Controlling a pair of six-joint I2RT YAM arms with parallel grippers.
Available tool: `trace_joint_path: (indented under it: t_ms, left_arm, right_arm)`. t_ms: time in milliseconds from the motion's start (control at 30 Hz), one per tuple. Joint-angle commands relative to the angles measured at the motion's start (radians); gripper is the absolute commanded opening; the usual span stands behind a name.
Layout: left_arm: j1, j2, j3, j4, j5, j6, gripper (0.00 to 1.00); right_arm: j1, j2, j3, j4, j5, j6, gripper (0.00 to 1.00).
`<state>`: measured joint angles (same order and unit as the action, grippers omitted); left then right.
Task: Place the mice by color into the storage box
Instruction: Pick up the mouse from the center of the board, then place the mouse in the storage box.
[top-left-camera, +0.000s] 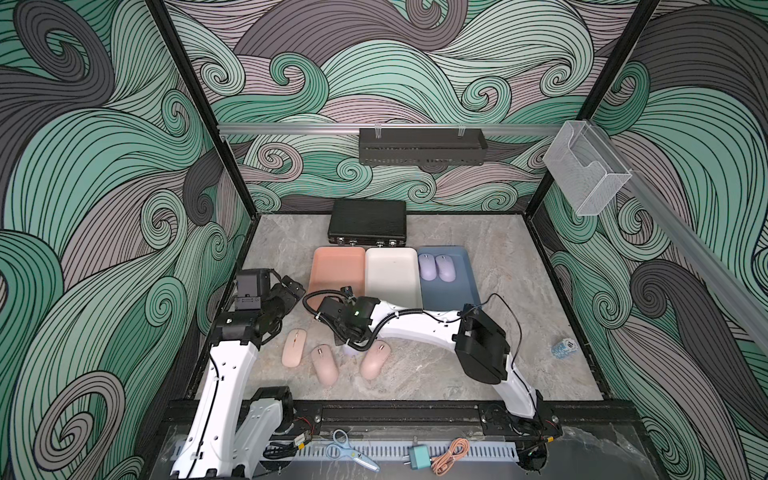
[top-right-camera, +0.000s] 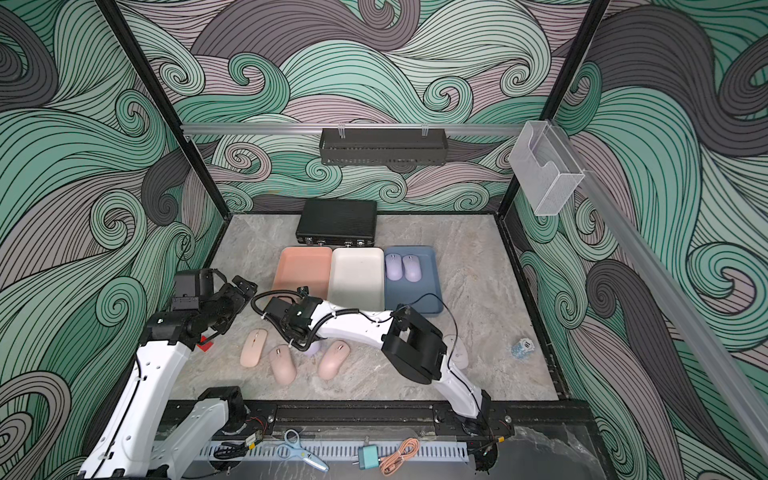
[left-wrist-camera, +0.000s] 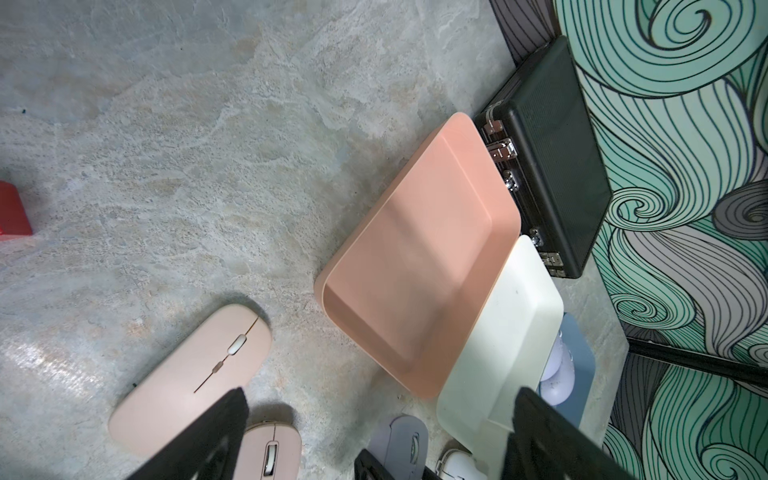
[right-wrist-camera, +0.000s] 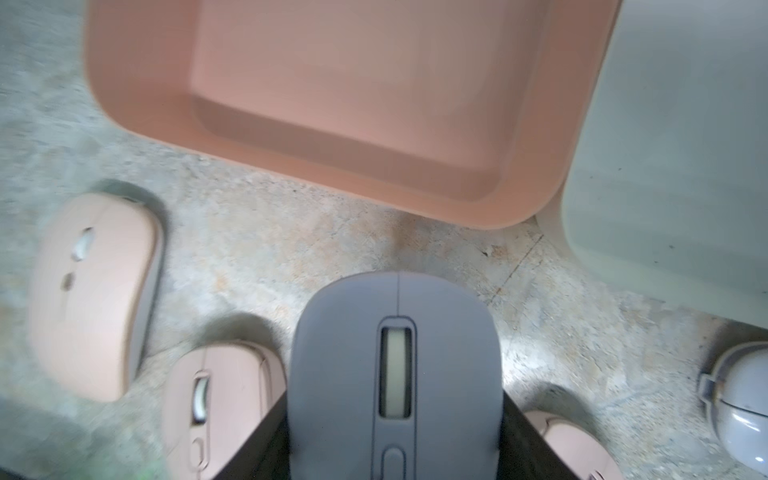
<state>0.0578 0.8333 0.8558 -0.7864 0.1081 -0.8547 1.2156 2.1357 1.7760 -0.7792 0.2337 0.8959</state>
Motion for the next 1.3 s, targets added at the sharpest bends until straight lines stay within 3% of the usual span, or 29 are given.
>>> trace_joint_path:
  t_ms: [0,267,367,567,633,733,833,1067,1267]
  left_arm:
    - [0.008,-0.008,0.041,0.008,0.028,0.035,0.98]
    - [0.011,0.015,0.065,0.042,0.063,0.026,0.99]
    - [0.011,0.03,0.057,0.097,0.129,0.029,0.99]
    - [0.0,0.191,0.07,0.273,0.393,0.071,0.99]
    - [-0.056,0.28,0.149,0.247,0.365,0.106,0.99]
    - [-0.21,0.38,0.263,0.241,0.225,0.166,0.98]
    - [-0.281,0.484,0.37,0.264,0.181,0.17,0.98]
    - [-0.27,0.696,0.502,0.273,0.113,0.213,0.98]
    - [-0.181,0.761,0.476,0.266,0.248,0.184,0.96]
  right_arm:
    - [0.001,-0.088,-0.047,0.024,0.067,-0.029,0.53]
    - [-0.042,-0.261,-0.161,0.026,0.147,-0.103,0.54]
    - [-0.095,-0.344,-0.231,0.035,0.159,-0.159,0.54]
    - [-0.329,-0.529,-0.382,0.093,0.139,-0.396,0.55]
    - [-0.448,-0.555,-0.411,0.105,0.075,-0.457,0.55]
    - [-0.586,-0.538,-0.422,0.1,-0.022,-0.514,0.55]
    - [-0.68,-0.483,-0.426,0.113,-0.106,-0.557,0.55]
    - [-0.76,-0.322,-0.412,0.134,-0.202,-0.607,0.55]
    - [-0.757,-0.262,-0.44,0.176,-0.234,-0.573,0.55]
